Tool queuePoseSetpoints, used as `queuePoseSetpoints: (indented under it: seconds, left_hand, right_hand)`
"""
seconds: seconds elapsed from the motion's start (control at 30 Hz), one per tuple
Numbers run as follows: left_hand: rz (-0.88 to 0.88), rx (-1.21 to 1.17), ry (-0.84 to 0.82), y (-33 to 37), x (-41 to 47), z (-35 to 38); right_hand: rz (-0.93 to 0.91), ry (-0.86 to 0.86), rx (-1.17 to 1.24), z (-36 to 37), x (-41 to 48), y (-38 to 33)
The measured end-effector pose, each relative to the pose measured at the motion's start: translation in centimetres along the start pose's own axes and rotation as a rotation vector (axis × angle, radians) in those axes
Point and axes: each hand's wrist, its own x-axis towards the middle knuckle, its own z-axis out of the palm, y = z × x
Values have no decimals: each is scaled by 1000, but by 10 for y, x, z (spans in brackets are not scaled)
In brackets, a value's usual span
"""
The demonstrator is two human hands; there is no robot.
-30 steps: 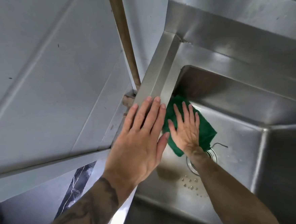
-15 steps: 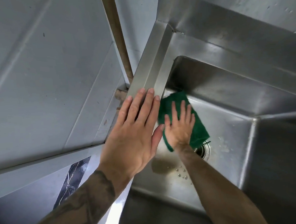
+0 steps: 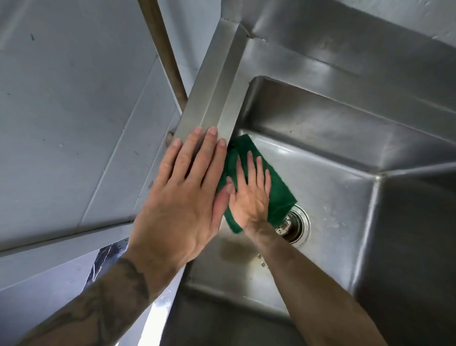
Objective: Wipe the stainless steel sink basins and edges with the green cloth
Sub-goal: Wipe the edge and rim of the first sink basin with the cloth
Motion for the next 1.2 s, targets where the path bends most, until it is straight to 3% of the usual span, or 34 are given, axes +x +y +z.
queuePoseSetpoints:
  seconds: [0.13, 0.23, 0.33, 0.4, 0.53, 0.73, 0.93, 1.03, 1.2]
  left_hand:
    - [0, 13, -5, 1, -1, 0]
    - [12, 36, -4, 0, 0, 1]
    - [4, 29, -8, 0, 0, 0]
    - [-5, 14, -10, 1, 0, -2]
    - [-3, 11, -6, 1, 1, -2]
    - [6, 43, -13, 0, 1, -1]
    - [3, 28, -19, 0, 0, -3]
    - [5, 29, -2, 0, 1, -2]
    - [3, 12, -4, -1, 1, 0]
  right_hand:
    - [-160, -34, -23, -10, 19, 46]
    - [-37, 9, -6, -15, 36, 61]
    - [82, 73, 40, -6, 17, 23]
    - [19, 24, 25, -1, -9, 7]
    - [-160, -56, -72, -9, -8, 41]
    - [66, 74, -40, -9, 29, 29]
    - [-35, -32, -68, -1, -43, 16]
    - [-100, -35, -83, -7, -22, 36]
    - [127, 50, -42, -2, 17, 21]
